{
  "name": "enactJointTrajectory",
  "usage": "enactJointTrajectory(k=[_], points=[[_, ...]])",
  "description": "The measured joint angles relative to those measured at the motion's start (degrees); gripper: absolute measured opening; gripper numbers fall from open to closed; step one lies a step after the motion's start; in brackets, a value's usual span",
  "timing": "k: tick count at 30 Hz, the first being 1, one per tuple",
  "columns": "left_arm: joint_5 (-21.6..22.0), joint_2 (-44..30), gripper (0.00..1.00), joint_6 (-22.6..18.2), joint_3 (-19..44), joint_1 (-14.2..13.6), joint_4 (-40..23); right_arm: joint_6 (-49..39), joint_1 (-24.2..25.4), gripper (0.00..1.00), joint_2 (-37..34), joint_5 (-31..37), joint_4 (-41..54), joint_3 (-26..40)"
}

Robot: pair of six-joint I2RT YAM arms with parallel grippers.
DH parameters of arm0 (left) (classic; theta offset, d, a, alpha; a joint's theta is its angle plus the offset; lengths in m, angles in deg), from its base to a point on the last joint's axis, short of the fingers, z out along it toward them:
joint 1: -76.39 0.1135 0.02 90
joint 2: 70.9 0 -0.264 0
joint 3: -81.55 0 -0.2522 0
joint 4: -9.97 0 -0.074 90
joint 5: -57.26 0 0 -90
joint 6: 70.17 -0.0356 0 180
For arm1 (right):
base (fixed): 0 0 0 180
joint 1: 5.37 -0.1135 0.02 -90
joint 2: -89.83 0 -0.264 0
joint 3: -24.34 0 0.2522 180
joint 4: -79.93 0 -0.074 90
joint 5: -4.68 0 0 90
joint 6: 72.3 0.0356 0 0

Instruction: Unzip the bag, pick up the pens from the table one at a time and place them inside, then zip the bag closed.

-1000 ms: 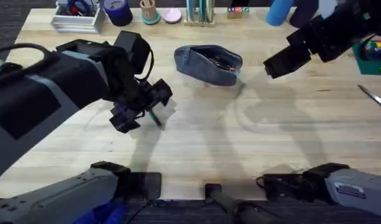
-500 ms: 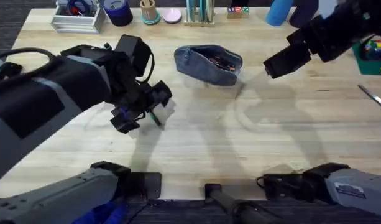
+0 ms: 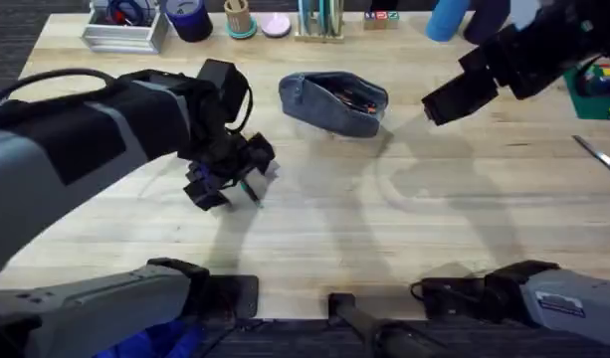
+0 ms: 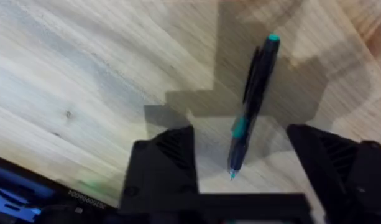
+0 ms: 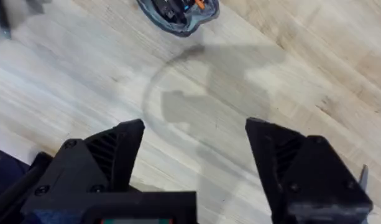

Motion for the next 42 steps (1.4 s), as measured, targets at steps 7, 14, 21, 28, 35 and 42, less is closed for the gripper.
enactJointTrajectory(k=[7,14,21,28,35,42], points=[[-0.3,0.0,0.498,0.0,0.0,0.0,0.4,0.0,0.0,0.997,0.0,0.0,0.0,0.0],[-0.5,0.0,0.051,0.1,0.3,0.0,1.5,0.0,0.0,0.996,0.0,0.0,0.0,0.0],[-0.5,0.0,0.043,0.1,0.3,0.0,1.5,0.0,0.0,0.996,0.0,0.0,0.0,0.0],[-0.5,0.0,0.043,0.1,0.3,0.0,1.5,0.0,0.0,0.996,0.0,0.0,0.0,0.0],[-0.5,0.0,0.043,0.1,0.3,0.0,1.8,0.0,0.0,0.996,0.0,0.0,0.0,0.0],[-0.5,0.2,0.043,-0.2,0.3,0.0,1.8,0.0,0.0,0.996,0.0,0.0,0.0,0.0]])
